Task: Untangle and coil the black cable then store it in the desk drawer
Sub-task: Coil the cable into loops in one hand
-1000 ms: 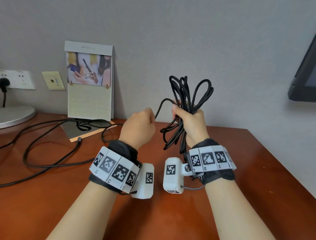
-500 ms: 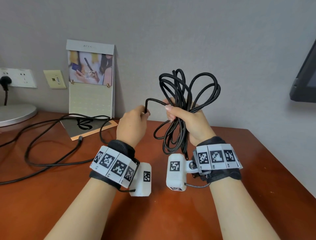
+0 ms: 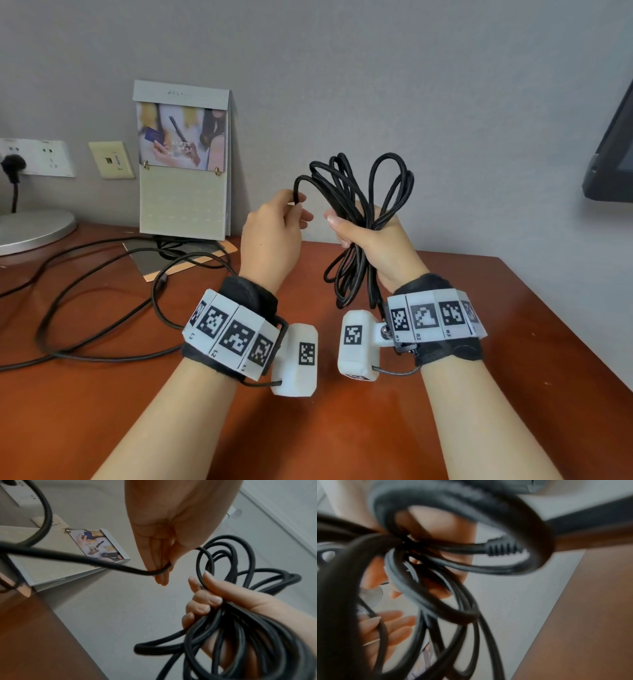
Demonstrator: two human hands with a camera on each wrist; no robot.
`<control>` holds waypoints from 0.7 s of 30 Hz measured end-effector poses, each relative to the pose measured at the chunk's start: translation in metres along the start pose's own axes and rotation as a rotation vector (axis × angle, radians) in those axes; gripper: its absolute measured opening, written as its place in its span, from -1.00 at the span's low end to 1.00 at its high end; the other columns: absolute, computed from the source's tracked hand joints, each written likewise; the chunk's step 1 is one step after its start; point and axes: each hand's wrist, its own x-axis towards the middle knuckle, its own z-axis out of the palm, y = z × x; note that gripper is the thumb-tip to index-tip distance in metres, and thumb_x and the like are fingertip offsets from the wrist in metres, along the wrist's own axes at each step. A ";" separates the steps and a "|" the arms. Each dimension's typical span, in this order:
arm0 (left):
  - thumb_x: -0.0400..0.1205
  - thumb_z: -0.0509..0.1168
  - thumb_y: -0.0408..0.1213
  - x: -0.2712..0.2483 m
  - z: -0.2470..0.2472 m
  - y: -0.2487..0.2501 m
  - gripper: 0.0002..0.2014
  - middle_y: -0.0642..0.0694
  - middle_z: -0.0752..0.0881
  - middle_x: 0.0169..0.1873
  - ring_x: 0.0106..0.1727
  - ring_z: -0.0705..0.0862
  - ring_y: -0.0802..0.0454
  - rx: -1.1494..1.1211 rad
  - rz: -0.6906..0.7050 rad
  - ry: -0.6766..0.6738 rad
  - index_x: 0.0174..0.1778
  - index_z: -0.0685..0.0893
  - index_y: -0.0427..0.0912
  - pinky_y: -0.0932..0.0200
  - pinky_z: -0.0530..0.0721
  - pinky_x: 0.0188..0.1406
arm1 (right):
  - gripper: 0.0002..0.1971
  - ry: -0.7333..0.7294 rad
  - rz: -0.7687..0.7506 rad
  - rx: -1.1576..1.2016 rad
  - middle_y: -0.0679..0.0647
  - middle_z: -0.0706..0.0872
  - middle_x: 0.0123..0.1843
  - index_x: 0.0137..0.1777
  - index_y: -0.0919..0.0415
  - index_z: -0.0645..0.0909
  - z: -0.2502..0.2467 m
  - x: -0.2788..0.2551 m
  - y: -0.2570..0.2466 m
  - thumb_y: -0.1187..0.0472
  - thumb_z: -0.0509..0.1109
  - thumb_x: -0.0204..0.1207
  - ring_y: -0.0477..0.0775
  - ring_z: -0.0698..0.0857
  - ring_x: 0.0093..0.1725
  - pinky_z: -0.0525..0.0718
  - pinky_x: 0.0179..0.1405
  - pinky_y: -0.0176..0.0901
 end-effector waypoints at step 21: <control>0.61 0.03 -0.71 -0.009 0.009 0.017 -0.29 -0.04 0.54 0.44 0.45 0.49 0.18 -0.476 -0.060 -0.432 0.64 0.14 -0.09 0.24 0.42 0.48 | -0.86 0.105 0.070 0.082 0.02 0.76 -0.24 -0.25 0.07 0.72 0.008 -0.003 -0.002 0.34 0.50 0.43 -0.07 0.72 -0.16 0.66 -0.05 -0.26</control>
